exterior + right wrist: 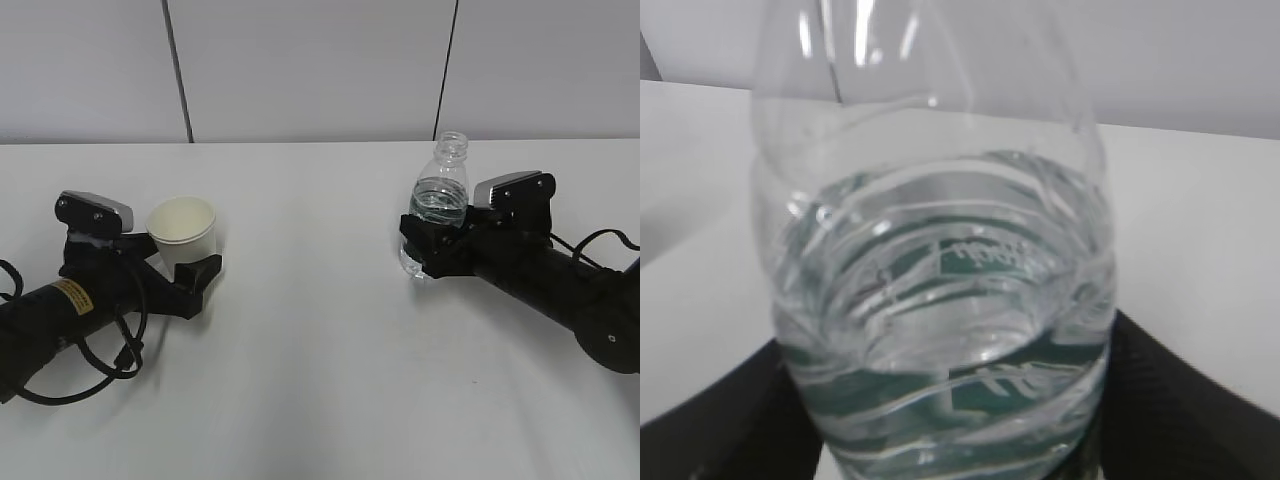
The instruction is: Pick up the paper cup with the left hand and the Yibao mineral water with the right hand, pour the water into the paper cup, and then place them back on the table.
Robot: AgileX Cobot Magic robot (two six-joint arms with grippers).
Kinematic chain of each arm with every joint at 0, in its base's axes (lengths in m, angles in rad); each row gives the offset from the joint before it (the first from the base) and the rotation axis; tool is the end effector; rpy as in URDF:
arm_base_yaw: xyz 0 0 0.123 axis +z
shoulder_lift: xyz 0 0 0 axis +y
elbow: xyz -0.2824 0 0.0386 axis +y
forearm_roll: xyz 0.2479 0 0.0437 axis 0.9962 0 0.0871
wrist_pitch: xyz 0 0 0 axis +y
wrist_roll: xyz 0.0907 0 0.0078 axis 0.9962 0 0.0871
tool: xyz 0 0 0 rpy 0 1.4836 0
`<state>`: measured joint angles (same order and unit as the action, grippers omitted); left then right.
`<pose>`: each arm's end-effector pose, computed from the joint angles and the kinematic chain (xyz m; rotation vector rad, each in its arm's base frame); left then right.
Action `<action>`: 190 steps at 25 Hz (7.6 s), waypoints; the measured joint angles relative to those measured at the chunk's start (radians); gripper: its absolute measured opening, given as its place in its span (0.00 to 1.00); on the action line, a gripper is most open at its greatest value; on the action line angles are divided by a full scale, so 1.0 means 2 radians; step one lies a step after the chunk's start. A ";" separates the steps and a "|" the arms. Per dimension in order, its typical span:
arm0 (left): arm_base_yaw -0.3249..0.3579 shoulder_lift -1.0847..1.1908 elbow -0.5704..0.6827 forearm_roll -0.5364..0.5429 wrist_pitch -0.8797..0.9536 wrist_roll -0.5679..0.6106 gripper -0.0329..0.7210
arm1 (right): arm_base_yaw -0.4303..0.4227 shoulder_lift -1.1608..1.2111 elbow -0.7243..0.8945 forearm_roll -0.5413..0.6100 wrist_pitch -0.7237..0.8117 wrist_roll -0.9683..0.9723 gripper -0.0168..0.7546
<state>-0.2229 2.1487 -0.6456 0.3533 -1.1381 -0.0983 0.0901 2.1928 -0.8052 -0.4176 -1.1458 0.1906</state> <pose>0.3150 -0.1007 0.0682 0.4773 1.8166 -0.4144 0.3626 0.0665 0.0782 -0.3457 1.7298 0.4051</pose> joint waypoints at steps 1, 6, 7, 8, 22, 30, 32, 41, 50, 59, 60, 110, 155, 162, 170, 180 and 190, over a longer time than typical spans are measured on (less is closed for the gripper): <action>0.000 0.000 0.000 0.000 0.000 0.000 0.82 | 0.000 0.000 0.000 0.000 0.000 0.000 0.70; 0.000 0.000 -0.006 0.000 0.000 0.000 0.82 | 0.000 0.000 0.000 0.000 0.000 0.000 0.70; 0.000 0.000 -0.009 0.000 0.000 0.000 0.82 | 0.000 0.000 0.000 0.000 0.000 0.000 0.70; 0.000 0.000 -0.012 0.000 -0.001 0.000 0.81 | 0.000 0.000 0.000 0.000 0.000 0.000 0.70; 0.000 0.001 -0.016 -0.007 0.000 0.000 0.72 | 0.000 0.000 0.000 0.000 -0.002 0.000 0.70; 0.000 0.001 -0.016 -0.007 -0.001 0.000 0.61 | 0.000 0.001 0.000 0.000 -0.002 0.000 0.70; 0.000 0.001 -0.016 -0.007 -0.001 0.000 0.60 | 0.000 0.005 0.000 0.000 -0.007 0.000 0.70; 0.000 0.001 -0.016 0.032 -0.002 0.000 0.60 | 0.000 0.009 0.000 -0.001 -0.014 -0.001 0.70; 0.000 0.001 -0.016 0.059 -0.003 -0.005 0.59 | 0.000 0.009 0.000 -0.002 -0.014 -0.002 0.67; 0.000 0.001 -0.016 0.080 -0.003 -0.019 0.59 | 0.000 0.009 0.000 -0.016 -0.014 -0.009 0.65; 0.000 0.001 -0.016 0.085 -0.003 -0.021 0.59 | 0.000 0.008 0.000 -0.024 -0.014 -0.012 0.65; -0.118 -0.010 -0.072 0.150 -0.001 -0.089 0.59 | 0.000 -0.058 -0.084 -0.147 0.116 -0.152 0.64; -0.143 -0.010 -0.129 0.156 0.070 -0.096 0.59 | 0.000 -0.089 -0.107 -0.190 0.153 -0.361 0.64; -0.144 -0.010 -0.129 0.155 0.071 -0.096 0.59 | 0.000 -0.090 -0.107 -0.180 0.157 -0.399 0.64; -0.148 -0.010 -0.129 0.155 0.071 -0.096 0.59 | 0.000 -0.090 -0.107 -0.164 0.158 -0.464 0.64; -0.148 -0.010 -0.129 0.154 0.071 -0.096 0.59 | 0.000 -0.090 -0.107 -0.149 0.159 -0.514 0.64; -0.148 -0.010 -0.129 0.154 0.071 -0.096 0.59 | 0.000 -0.090 -0.107 -0.137 0.160 -0.580 0.64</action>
<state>-0.5182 2.1293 -0.9046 0.6616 -0.9952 -0.2909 0.0901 2.0132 -1.0195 -0.6918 -0.8262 -0.9687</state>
